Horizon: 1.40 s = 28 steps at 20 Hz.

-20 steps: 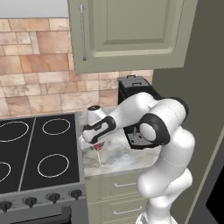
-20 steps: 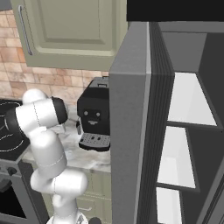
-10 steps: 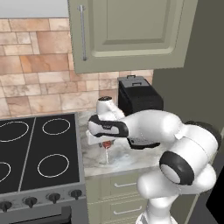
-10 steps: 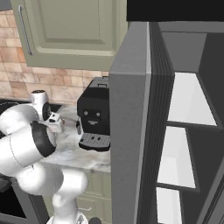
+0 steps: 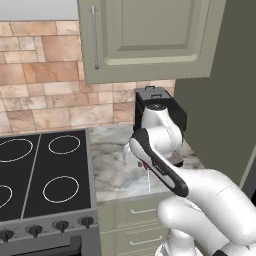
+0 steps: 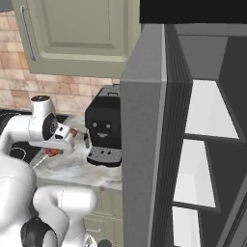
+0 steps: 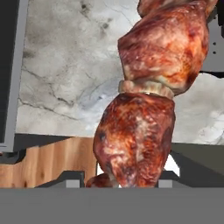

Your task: Store the kebab skewer in the freezer for long-term storage. Close the freezer door after placing the cooked food.

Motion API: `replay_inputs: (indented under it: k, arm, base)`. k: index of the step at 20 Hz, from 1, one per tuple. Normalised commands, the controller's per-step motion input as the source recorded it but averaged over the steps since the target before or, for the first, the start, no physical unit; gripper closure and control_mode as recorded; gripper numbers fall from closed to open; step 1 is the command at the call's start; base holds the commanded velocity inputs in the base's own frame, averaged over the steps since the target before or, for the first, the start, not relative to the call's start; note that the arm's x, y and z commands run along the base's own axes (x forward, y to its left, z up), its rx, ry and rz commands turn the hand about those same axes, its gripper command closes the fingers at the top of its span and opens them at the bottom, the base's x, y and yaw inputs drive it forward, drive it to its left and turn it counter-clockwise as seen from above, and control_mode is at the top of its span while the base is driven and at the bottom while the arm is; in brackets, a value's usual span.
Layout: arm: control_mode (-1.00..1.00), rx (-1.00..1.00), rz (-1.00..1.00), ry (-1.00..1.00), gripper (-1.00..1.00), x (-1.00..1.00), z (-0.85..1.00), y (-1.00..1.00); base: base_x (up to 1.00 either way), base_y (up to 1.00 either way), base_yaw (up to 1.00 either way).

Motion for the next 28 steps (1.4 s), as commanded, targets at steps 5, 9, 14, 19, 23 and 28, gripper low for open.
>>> replay_inputs:
  k: [5, 9, 14, 19, 23, 28]
  arm:
    - [-1.00, 0.01, -0.06, -0.09, 1.00, -0.77, 0.84, -0.66]
    - [-1.00, 0.00, -0.12, -0.09, 1.00, -0.66, 0.86, -0.53]
    - [-1.00, 0.00, -0.23, -0.04, 1.00, -0.61, 0.84, -0.26]
    - [-1.00, 0.00, -0.31, 0.00, 1.00, -0.45, 0.81, -0.01]
    - [-1.00, 0.00, -0.20, 0.00, 1.00, -0.42, 0.28, 0.00]
    - [-1.00, 0.01, -0.02, 0.02, 1.00, -0.12, -0.10, -0.16]
  base:
    - [0.00, 0.00, 0.00]
    - [0.00, 0.00, 0.00]
    - [0.00, 0.00, 0.00]
    - [0.00, 0.00, 0.00]
    - [0.00, 0.00, 0.00]
    - [0.00, 0.00, 0.00]
